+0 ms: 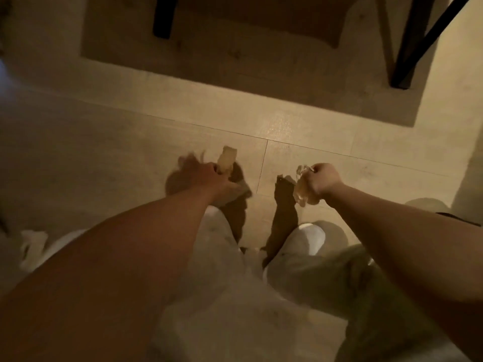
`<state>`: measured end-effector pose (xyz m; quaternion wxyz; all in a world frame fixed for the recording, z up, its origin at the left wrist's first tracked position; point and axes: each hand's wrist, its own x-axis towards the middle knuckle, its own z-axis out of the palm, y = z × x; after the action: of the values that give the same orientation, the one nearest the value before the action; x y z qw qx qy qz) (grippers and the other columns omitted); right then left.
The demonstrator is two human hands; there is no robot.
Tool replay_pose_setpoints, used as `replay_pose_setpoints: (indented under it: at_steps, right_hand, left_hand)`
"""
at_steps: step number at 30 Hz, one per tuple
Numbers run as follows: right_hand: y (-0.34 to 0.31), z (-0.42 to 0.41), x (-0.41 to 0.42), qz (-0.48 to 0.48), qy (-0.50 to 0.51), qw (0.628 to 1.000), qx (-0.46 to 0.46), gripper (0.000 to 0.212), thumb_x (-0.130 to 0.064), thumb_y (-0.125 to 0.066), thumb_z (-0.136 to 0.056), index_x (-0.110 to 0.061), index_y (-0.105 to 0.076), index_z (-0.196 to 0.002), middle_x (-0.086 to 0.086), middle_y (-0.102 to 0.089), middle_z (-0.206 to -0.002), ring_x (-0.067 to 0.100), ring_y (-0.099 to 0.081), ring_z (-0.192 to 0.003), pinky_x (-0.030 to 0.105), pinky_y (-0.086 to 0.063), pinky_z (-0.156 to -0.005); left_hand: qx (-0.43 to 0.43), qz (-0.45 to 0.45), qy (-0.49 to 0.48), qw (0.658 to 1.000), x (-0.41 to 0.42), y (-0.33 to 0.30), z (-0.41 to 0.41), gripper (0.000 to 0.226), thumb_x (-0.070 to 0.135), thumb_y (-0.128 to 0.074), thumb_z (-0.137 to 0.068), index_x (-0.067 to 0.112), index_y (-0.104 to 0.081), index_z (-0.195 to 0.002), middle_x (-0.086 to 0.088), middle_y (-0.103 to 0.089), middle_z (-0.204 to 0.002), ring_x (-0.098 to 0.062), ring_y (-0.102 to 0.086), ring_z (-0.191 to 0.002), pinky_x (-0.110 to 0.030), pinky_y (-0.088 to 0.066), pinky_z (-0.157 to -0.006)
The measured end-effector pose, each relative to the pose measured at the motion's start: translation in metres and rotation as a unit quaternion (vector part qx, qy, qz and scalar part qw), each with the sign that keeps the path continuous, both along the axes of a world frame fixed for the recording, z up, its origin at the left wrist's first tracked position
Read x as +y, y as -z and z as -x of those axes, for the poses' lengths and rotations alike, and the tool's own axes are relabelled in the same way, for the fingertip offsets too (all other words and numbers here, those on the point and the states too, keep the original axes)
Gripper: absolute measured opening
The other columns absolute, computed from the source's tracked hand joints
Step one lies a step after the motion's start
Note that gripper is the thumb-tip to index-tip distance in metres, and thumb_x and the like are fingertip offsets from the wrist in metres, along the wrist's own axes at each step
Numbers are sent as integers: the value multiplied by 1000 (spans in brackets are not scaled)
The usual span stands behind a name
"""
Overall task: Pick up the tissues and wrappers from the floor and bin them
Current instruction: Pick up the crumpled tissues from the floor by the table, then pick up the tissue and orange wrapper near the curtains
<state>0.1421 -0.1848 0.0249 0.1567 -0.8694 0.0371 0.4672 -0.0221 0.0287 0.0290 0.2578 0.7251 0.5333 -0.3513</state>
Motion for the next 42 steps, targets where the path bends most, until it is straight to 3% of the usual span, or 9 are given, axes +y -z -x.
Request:
replay_pose_setpoints:
  at_steps: [4, 7, 16, 20, 24, 29, 32, 38, 42]
  right_hand:
    - [-131, 30, 15, -13, -24, 999, 43, 39, -30, -46, -102, 3, -64, -110, 16, -66, -84, 25, -62, -55, 28, -44, -43]
    - [-225, 54, 27, -22, -66, 995, 66, 41, -32, -48, -101, 3, -61, -117, 17, -66, -92, 21, -59, -54, 24, -40, -37]
    - [-423, 123, 84, -94, -123, 980, 126, 26, -24, -70, -82, -2, -65, -95, 14, -67, -81, 28, -65, -67, 33, -55, -59]
    - [-430, 160, 128, -127, -189, 956, 183, 48, -31, -74, -62, 3, -69, -96, 25, -73, -93, 45, -73, -87, 65, -57, -77]
    - [-446, 229, 198, -142, -235, 940, 203, 28, -17, -72, -73, 7, -68, -89, 31, -68, -84, 49, -70, -78, 53, -57, -64]
    - [-450, 349, 280, -132, -285, 925, 213, 56, -27, -78, -63, 9, -66, -105, 33, -68, -95, 50, -70, -90, 62, -56, -78]
    - [-467, 427, 316, -131, -332, 913, 195, 35, -13, -71, -81, 6, -66, -110, 28, -70, -102, 45, -69, -96, 53, -56, -81]
    - [-444, 528, 385, -95, -426, 883, 172, 45, -21, -78, -71, -2, -69, -111, 23, -71, -105, 42, -70, -96, 58, -57, -85]
    - [-405, 573, 426, -71, -486, 855, 166, 19, -9, -71, -83, -1, -69, -100, 17, -71, -89, 31, -70, -75, 33, -57, -53]
  left_hand:
    - [-78, 83, -143, 983, -17, -126, 39, 53, 43, -56, -86, 8, -61, -127, -16, -66, -124, -30, -65, -107, -32, -48, -81]
    - [-86, 159, -211, 961, -22, -219, 76, 57, 51, -56, -79, 8, -69, -114, -12, -73, -115, -29, -70, -101, -37, -55, -84]
    - [-165, 91, -442, 877, -36, -423, 182, 44, 39, -56, -94, 6, -65, -123, -16, -71, -109, -32, -70, -88, -29, -49, -65]
    - [-234, 89, -527, 812, -25, -454, 240, 34, 23, -58, -97, 4, -64, -124, -12, -68, -108, -29, -67, -97, -24, -49, -63]
    - [-267, 65, -602, 750, 9, -464, 318, 26, 20, -59, -94, 8, -64, -117, -13, -67, -104, -25, -64, -81, -30, -50, -68]
    - [-228, 73, -680, 693, 30, -457, 445, 31, 12, -60, -91, 1, -67, -119, -15, -66, -98, -28, -63, -85, -30, -48, -66]
    - [-207, 58, -729, 650, 39, -452, 518, 34, 17, -60, -91, 2, -65, -121, -18, -67, -104, -33, -66, -92, -37, -52, -68]
    - [-240, 33, -753, 611, 62, -435, 616, 28, 17, -69, -80, 11, -69, -108, -14, -71, -108, -34, -68, -97, -43, -54, -86]
    - [-216, 31, -743, 633, 72, -384, 653, 46, 33, -78, -73, 9, -68, -111, -8, -72, -103, -30, -70, -100, -39, -55, -81]
